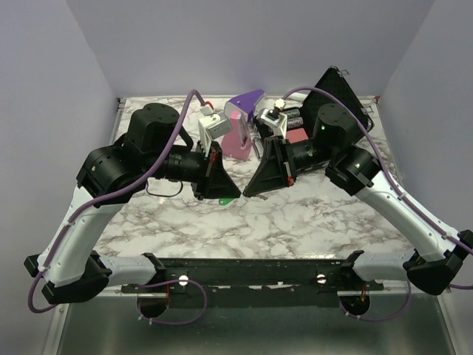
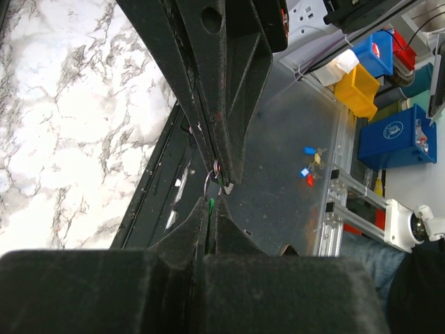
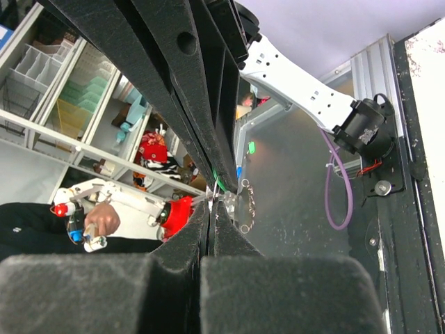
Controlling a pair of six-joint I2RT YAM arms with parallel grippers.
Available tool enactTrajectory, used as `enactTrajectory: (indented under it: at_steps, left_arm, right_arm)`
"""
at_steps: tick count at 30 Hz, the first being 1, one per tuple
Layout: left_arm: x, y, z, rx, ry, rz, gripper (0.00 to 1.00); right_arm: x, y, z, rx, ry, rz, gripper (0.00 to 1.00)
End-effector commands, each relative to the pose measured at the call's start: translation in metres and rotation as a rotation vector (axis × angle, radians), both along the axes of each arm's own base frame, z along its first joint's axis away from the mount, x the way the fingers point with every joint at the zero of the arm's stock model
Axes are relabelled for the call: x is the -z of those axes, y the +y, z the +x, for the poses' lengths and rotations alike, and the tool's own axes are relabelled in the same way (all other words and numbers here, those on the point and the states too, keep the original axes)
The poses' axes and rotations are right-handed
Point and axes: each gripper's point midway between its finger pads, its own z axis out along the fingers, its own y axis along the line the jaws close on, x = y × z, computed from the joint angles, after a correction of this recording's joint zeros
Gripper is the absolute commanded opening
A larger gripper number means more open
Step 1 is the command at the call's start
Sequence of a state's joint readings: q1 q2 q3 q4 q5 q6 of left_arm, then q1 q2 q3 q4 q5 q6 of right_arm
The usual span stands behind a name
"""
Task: Remove the keys from the keyring
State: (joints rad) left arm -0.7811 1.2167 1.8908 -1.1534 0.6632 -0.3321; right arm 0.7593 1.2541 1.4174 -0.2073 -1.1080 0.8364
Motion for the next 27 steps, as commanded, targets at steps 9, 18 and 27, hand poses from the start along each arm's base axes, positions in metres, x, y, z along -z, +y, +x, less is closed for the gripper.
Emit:
enactTrajectory:
  at_steps: [9,18,27]
  left_arm:
    - [0.009,0.003,-0.002,-0.01,0.007,0.055,0.08]
    - [-0.024,0.018,0.002,-0.11,-0.099,-0.024,0.79]
    - [-0.079,0.026,0.002,-0.223,-0.178,-0.309,0.86]
  right_arm:
    - [-0.008,-0.012,-0.018,-0.077,-0.02,0.004,0.01]
    - [-0.014,-0.009,-0.01,-0.011,-0.055,0.024,0.01]
    - [-0.041,-0.009,-0.009,0.031,-0.102,0.105,0.01]
